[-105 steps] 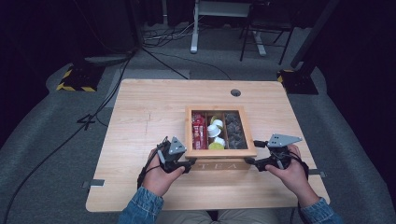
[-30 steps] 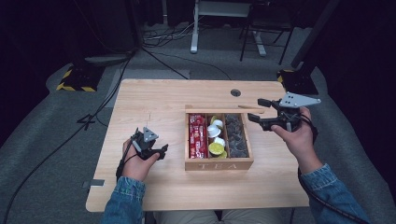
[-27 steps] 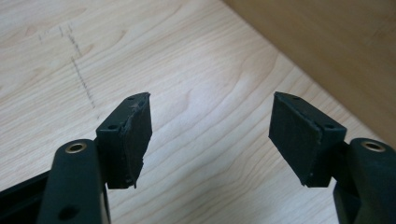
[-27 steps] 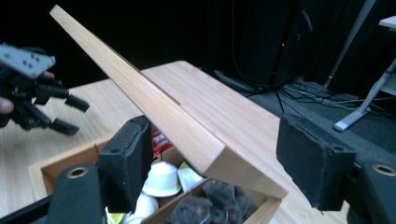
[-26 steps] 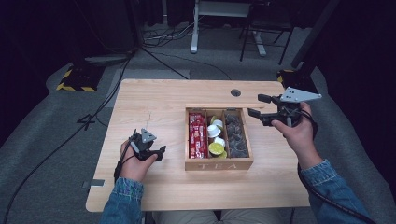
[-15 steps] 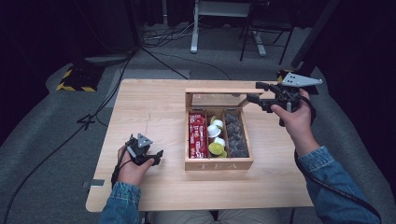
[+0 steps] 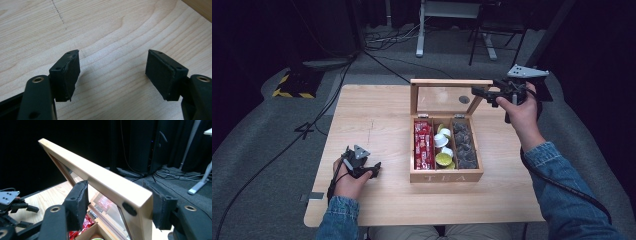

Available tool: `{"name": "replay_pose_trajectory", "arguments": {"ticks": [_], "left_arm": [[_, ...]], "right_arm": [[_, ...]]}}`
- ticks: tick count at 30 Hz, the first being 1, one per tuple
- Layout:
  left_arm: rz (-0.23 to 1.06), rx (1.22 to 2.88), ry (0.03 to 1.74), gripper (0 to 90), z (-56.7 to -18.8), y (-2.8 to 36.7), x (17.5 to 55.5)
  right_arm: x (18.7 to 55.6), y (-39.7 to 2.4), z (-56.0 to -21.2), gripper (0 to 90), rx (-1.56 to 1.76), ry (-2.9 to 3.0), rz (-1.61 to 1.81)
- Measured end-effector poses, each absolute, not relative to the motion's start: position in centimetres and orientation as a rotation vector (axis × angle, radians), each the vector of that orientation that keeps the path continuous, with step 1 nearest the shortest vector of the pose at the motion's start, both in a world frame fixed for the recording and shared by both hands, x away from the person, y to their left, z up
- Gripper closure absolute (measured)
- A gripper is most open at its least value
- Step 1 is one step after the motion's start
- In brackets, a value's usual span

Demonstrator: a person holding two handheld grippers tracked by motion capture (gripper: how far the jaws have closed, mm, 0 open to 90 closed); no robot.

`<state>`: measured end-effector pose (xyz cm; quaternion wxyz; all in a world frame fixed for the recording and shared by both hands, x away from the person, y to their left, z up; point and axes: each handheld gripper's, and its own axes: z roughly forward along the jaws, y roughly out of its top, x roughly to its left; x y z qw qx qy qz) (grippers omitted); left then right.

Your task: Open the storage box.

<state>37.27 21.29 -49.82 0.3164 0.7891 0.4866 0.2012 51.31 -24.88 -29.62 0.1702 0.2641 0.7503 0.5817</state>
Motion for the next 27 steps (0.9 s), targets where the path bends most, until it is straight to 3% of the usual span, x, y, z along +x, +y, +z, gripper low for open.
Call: {"name": "replay_pose_trajectory", "arguments": {"ticks": [12, 27], "left_arm": [[0.508, 2.063, 1.265, 28.4, -50.0, 20.9, 38.1], [0.502, 2.054, 1.265, 28.4, -50.2, 21.0, 38.4]], "right_arm": [[53.5, -24.4, -30.2, 44.2, 0.826, 2.079, 1.614], [56.3, -23.9, -32.7, 44.2, 0.92, 2.138, 1.506]]}}
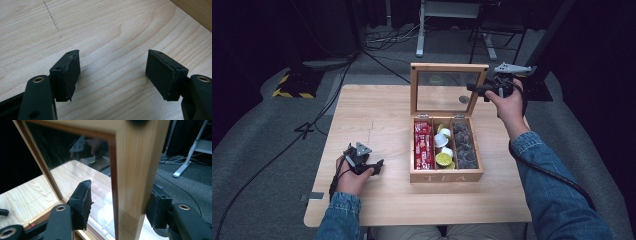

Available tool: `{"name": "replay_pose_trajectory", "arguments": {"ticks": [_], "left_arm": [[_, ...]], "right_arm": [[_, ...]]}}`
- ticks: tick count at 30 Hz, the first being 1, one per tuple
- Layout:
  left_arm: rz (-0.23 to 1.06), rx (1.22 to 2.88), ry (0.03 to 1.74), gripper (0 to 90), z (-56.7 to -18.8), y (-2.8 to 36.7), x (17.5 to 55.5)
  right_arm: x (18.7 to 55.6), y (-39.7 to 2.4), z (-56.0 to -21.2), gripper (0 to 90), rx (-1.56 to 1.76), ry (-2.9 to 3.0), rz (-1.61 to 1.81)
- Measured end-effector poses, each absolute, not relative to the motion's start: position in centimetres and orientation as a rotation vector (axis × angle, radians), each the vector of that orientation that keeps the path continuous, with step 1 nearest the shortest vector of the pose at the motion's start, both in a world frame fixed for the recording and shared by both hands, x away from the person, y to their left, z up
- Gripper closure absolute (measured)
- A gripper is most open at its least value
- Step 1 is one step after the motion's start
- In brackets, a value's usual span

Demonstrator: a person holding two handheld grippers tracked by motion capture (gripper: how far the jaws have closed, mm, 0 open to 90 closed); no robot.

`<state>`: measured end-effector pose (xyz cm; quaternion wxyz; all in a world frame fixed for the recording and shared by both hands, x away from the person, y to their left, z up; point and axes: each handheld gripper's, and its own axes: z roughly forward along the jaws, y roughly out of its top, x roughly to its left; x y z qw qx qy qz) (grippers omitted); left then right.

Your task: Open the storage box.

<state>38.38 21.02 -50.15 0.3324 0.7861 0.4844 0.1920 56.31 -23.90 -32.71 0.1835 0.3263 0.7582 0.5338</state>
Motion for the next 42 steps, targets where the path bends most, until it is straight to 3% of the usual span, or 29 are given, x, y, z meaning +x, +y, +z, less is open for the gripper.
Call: {"name": "replay_pose_trajectory", "arguments": {"ticks": [6, 12, 28, 42], "left_arm": [[0.498, 2.059, 1.262, 28.1, -50.3, 21.1, 38.4], [0.495, 2.058, 1.258, 27.0, -50.3, 21.1, 38.5], [0.473, 2.064, 1.243, 24.3, -50.4, 21.4, 38.4], [0.477, 2.068, 1.244, 22.7, -50.4, 21.3, 38.6]], "right_arm": [[57.2, -23.6, -33.8, 35.4, 0.948, 2.119, 1.49], [57.7, -23.4, -34.2, 33.5, 0.952, 2.118, 1.471], [58.8, -22.7, -36.1, 17.9, 1.005, 2.086, 1.398], [58.5, -23.4, -36.3, 18.8, 1.022, 2.079, 1.426]]}}
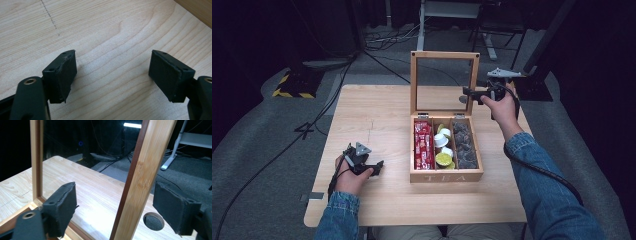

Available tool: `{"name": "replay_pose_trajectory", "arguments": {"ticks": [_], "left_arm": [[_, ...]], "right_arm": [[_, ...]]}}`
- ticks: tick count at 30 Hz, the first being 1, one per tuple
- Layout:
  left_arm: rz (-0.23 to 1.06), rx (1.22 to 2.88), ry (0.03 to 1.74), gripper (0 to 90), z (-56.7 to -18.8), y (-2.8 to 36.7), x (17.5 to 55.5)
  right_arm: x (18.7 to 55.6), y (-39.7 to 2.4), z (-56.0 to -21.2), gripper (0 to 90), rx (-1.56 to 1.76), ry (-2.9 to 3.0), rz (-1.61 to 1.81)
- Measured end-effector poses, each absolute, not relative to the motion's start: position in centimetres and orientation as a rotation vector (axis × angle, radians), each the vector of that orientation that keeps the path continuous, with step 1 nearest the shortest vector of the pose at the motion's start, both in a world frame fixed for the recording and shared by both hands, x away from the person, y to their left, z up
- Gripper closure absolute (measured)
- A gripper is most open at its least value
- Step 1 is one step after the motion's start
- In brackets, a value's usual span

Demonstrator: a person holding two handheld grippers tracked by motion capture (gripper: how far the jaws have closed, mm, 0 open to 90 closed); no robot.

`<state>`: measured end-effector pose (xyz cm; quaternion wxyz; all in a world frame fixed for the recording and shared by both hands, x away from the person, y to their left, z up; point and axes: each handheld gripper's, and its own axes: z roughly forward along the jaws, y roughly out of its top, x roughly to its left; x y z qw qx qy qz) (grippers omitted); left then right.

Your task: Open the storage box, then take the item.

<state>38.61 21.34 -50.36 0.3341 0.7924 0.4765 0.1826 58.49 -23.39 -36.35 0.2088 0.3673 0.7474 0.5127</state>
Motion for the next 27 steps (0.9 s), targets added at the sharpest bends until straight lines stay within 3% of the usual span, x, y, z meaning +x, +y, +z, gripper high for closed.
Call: {"name": "replay_pose_trajectory", "arguments": {"ticks": [20, 23, 27], "left_arm": [[0.467, 2.089, 1.234, 15.5, -50.4, 21.2, 39.3], [0.469, 2.086, 1.242, 15.5, -50.4, 21.1, 39.2], [0.472, 2.082, 1.25, 15.5, -50.4, 21.1, 39.1]], "right_arm": [[53.2, -23.5, -32.6, 18.6, 0.895, 2.203, 1.461], [52.3, -23.2, -32.5, 22.4, 0.872, 2.229, 1.483], [51.2, -22.7, -32.5, 34.9, 0.786, 2.339, 1.432]]}}
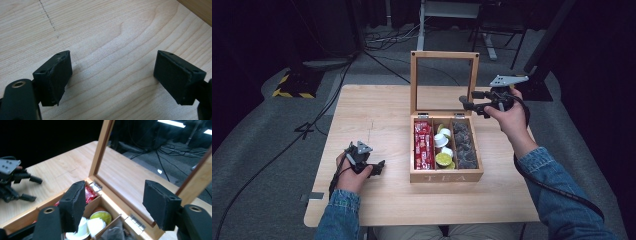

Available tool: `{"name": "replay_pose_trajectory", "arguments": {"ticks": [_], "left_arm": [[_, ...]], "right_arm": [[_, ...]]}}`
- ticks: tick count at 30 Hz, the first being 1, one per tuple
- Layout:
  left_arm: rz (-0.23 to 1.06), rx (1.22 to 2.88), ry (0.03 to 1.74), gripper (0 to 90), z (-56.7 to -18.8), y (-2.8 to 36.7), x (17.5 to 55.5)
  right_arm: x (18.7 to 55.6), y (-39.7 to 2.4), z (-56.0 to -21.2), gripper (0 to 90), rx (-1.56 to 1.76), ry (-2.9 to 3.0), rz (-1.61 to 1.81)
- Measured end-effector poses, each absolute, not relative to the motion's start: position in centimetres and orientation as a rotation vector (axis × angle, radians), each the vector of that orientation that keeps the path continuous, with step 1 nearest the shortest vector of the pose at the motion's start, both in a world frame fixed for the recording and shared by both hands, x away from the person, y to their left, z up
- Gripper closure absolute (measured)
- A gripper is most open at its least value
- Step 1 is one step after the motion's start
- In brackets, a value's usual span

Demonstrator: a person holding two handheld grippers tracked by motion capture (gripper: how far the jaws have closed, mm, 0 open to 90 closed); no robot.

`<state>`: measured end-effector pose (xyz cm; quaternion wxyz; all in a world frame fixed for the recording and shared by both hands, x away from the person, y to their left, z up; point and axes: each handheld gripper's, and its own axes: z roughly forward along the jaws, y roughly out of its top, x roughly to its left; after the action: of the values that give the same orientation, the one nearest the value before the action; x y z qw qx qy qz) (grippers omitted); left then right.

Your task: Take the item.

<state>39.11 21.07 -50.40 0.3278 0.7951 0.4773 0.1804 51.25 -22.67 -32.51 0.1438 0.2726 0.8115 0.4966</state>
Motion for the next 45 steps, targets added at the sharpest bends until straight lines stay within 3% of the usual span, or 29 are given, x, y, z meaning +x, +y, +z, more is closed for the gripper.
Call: {"name": "replay_pose_trajectory", "arguments": {"ticks": [12, 45], "left_arm": [[0.471, 2.086, 1.245, 15.5, -50.4, 21.1, 39.0], [0.48, 2.069, 1.274, 15.3, -50.4, 21.1, 38.9]], "right_arm": [[48.9, -19.8, -33.0, 42.7, 0.689, 2.392, 1.483], [46.1, -11.7, -38.7, 41.3, 0.655, 2.66, 1.254]]}}
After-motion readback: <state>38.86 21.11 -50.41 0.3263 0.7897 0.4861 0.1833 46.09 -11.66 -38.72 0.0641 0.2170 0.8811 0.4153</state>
